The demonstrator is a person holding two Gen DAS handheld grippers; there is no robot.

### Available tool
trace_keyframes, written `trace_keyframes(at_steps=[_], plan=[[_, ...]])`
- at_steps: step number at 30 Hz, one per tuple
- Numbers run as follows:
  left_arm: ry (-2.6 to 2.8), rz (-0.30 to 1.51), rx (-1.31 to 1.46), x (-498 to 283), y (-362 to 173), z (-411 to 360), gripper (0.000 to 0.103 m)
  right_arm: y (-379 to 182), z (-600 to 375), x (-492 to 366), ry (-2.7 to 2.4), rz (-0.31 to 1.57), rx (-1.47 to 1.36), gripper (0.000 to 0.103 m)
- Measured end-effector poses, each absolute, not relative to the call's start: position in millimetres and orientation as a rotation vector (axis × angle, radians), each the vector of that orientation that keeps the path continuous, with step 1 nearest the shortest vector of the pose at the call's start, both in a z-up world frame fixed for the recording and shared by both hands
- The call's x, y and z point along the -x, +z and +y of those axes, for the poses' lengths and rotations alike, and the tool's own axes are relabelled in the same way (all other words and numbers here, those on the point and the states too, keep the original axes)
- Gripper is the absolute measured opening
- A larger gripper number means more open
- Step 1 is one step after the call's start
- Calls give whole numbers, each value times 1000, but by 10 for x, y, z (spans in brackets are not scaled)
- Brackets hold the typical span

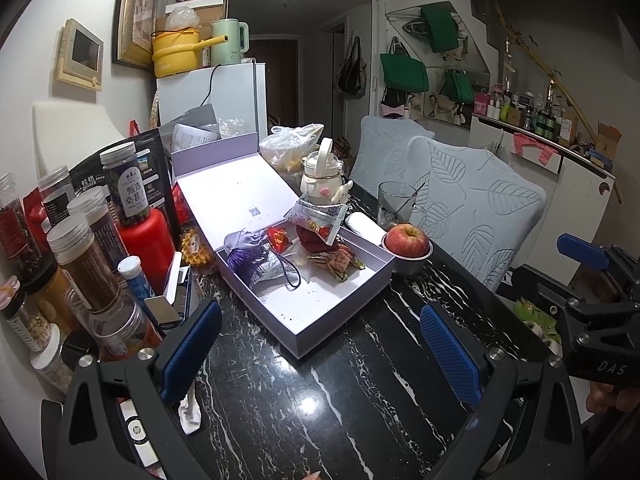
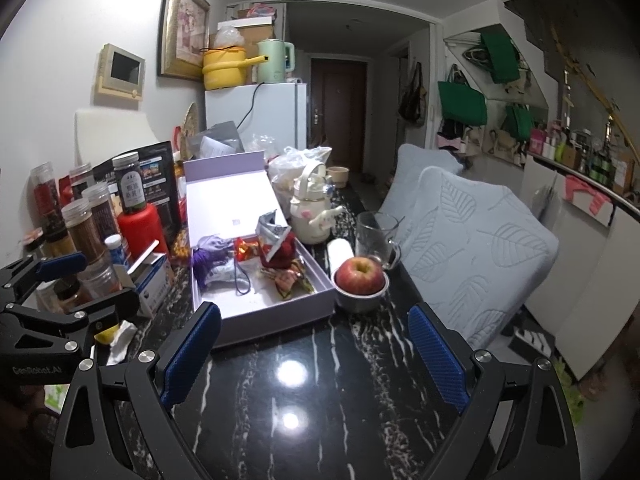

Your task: Organize soft objects

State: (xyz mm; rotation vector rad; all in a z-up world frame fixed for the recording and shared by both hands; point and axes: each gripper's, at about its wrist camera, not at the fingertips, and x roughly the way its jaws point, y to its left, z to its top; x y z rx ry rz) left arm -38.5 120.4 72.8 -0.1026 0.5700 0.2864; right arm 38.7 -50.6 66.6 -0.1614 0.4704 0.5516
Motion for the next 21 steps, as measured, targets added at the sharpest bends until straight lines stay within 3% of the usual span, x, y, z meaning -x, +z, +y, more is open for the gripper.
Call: trace_keyframes(at_steps=[21], plan=[[284,600,101,347,651,1227,101,599,-455,-423,540,499,177,96]])
